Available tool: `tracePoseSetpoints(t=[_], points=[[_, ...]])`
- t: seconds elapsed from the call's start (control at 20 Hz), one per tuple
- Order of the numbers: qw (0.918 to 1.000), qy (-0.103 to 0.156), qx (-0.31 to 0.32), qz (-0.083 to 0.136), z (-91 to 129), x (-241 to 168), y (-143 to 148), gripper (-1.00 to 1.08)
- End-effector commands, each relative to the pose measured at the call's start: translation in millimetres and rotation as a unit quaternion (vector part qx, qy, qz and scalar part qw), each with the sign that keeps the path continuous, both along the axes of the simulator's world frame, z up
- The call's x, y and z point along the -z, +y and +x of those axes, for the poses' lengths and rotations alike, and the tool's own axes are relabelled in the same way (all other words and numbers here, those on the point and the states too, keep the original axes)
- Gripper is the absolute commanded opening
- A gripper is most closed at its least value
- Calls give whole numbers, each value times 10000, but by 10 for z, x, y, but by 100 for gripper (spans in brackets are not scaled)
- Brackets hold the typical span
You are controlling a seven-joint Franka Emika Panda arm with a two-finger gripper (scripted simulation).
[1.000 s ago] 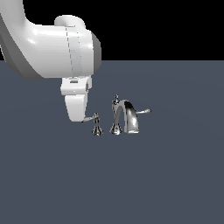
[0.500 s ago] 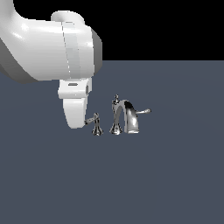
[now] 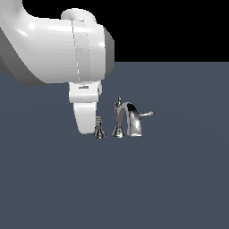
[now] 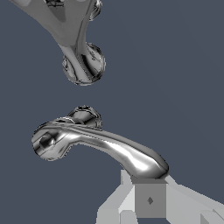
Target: Turn on the faucet by rotating a designated handle.
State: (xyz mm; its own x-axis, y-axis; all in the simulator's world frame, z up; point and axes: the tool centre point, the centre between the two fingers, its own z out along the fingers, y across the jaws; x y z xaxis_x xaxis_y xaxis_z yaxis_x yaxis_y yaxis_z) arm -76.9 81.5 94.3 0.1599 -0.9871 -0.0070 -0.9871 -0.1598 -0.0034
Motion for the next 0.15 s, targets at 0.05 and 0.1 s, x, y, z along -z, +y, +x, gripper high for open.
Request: tracePoseSetpoints(t=[0.05,0.1], points=[[9999,12,161,-36,-33,-4,-326,-100],[9999,12,161,-36,-33,-4,-326,-100]])
